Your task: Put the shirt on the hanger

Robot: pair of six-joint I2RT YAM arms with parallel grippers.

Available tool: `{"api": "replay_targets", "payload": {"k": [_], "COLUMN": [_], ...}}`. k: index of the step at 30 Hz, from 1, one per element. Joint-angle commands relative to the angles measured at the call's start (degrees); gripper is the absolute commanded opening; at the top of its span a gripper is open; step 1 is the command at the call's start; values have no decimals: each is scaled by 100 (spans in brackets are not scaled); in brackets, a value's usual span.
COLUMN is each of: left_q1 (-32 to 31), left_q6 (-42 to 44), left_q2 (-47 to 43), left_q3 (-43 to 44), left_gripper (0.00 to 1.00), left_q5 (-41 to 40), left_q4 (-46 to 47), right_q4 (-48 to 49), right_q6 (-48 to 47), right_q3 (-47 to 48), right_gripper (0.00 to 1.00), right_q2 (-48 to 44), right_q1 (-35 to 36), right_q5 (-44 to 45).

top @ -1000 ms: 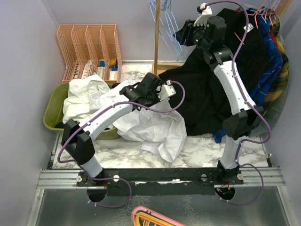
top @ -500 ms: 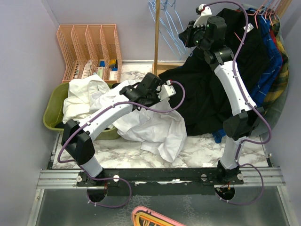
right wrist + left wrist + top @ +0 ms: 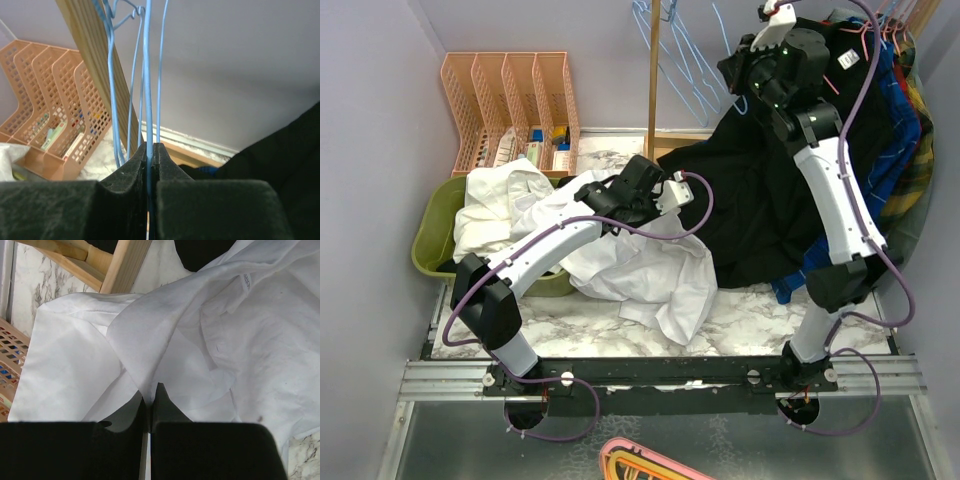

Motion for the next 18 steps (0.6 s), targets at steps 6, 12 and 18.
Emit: {"api": "replay_targets", "payload": {"k": [6, 12, 18], "left_q1": [26, 24, 20], "left_q6": [-80, -162, 163], "left_q2": [-84, 65, 371], "left_q3": [102, 224, 1150], "left_gripper": [0, 0, 0], "left_q5": [126, 277, 103], "left_q4": [1, 1, -454], "right_q4": [692, 688, -308], "right_q6": [-60, 339, 528], "right_q3": [-2530, -3995, -5520], "right_gripper": [1, 1, 1], "right_q2": [-1800, -3204, -4992], "right_q1": [-27, -27, -28], "right_q5": [673, 739, 661]}}
